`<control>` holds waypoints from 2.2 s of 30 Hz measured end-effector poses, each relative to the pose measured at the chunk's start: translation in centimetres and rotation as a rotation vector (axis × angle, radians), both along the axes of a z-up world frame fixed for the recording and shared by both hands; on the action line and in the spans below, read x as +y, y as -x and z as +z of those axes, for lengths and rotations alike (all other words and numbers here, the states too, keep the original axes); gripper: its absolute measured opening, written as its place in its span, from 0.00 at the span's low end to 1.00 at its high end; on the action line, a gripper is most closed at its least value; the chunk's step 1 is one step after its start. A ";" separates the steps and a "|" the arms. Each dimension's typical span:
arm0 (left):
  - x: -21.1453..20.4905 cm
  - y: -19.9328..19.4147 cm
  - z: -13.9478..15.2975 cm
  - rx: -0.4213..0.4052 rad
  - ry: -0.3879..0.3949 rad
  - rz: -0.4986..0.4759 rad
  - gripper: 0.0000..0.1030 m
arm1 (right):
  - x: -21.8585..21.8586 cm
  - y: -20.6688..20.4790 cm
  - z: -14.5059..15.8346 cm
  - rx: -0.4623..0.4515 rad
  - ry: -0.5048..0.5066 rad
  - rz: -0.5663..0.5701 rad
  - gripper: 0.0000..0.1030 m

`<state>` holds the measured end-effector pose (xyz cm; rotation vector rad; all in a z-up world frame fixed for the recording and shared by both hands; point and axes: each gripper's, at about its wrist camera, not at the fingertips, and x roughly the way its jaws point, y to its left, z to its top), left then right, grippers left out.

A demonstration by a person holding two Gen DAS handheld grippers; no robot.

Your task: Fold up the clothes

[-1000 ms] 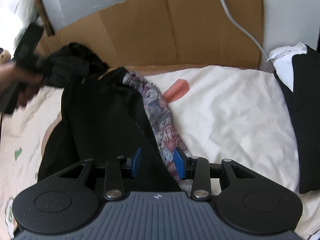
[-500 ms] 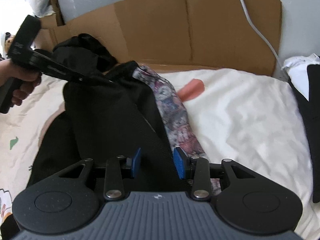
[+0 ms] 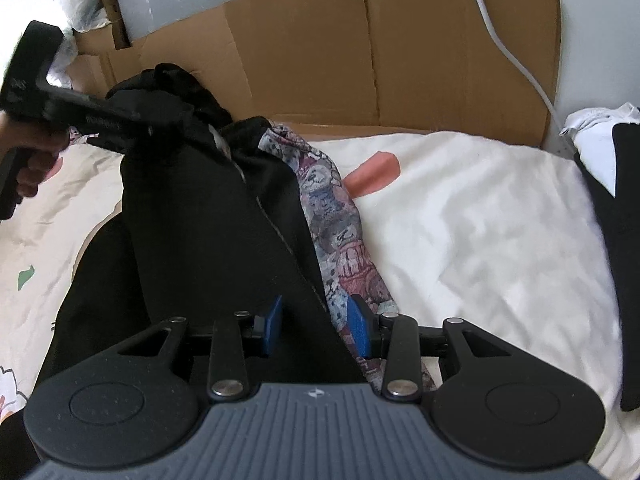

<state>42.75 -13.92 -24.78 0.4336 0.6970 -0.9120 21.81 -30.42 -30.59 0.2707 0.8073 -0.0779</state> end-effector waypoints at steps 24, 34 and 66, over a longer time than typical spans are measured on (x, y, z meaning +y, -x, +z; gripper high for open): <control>-7.4 -1.6 -2.6 -0.043 -0.018 0.065 0.20 | -4.7 1.2 -0.6 -0.027 -0.114 -0.102 0.04; -7.0 -2.2 -4.3 0.039 0.114 0.281 0.38 | -4.7 1.9 -1.1 -0.034 -0.130 -0.125 0.08; 3.9 -2.4 -3.6 0.165 0.117 0.327 0.55 | -3.1 2.0 0.4 -0.127 -0.056 -0.094 0.09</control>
